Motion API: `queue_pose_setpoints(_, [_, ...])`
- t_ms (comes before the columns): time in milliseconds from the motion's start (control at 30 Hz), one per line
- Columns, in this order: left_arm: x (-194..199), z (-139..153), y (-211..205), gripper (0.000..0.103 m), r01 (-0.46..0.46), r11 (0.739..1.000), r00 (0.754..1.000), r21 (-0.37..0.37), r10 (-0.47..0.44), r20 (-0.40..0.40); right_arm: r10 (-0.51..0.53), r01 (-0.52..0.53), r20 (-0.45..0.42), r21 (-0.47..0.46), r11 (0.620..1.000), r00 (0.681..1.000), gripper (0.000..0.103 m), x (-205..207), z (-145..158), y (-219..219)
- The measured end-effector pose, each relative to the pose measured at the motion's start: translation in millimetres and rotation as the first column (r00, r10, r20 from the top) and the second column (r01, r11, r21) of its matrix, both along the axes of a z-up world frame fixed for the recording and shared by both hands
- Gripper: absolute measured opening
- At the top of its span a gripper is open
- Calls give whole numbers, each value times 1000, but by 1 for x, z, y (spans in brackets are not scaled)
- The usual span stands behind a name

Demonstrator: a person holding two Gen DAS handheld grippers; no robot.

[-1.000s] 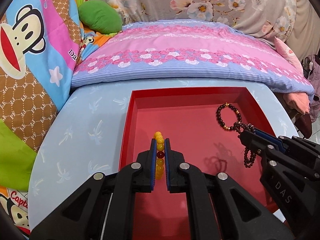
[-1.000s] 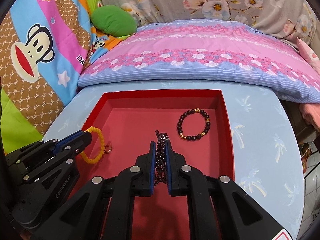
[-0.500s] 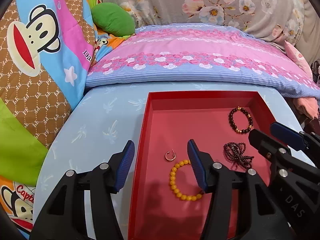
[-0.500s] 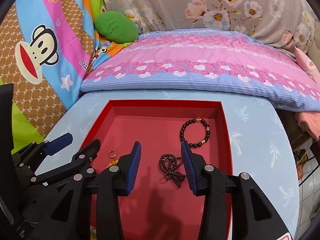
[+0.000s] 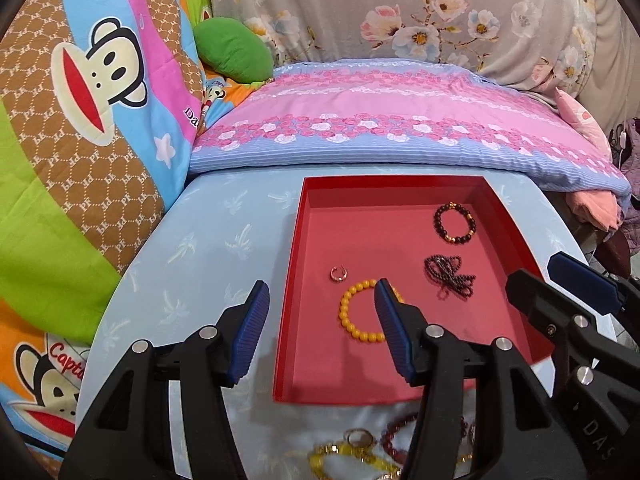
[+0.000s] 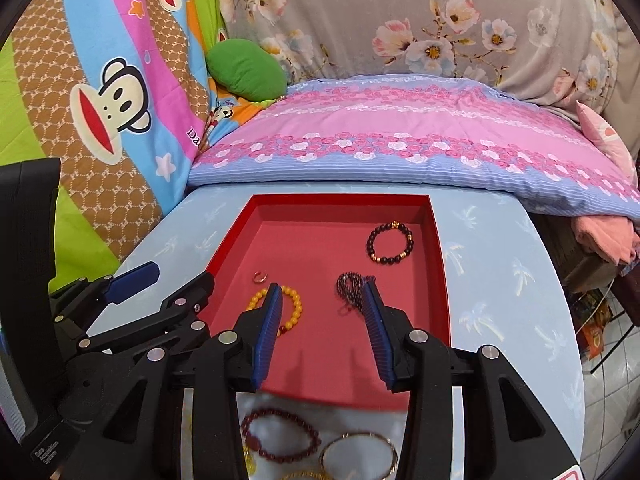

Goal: Organize jewelry
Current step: 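Withdraw both tools from the red box back toward the remaining jewelry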

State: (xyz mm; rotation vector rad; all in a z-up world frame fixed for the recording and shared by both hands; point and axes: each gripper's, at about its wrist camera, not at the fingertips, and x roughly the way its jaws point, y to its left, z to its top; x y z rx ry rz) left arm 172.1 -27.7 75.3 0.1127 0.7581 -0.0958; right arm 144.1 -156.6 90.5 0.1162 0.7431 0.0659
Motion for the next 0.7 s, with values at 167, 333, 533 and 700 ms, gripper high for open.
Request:
queue_pose_setpoints(167, [-26,-3,2,52,1,1000,1000,-5,-2,-12,-4,4,-13,13,1000,1000,41,-27,-2,0])
queue_pose_setpoints(333, [-45,-8,4,52,1,1000,1000,-6,-2,-29,-2,3,-32,20,1000,999,41,-48,-9,0])
queue_pose_setpoints(533, [-64,-14,5,52,11,1000,999,-5,-11,-44,-1,3,-52,26,1000,999,41,-69,-18,2])
queue_pose_setpoints(700, [-74,-18,4,52,19,1000,998,-4,-19,-56,0,1,-69,22,1000,998,41,-82,-25,3])
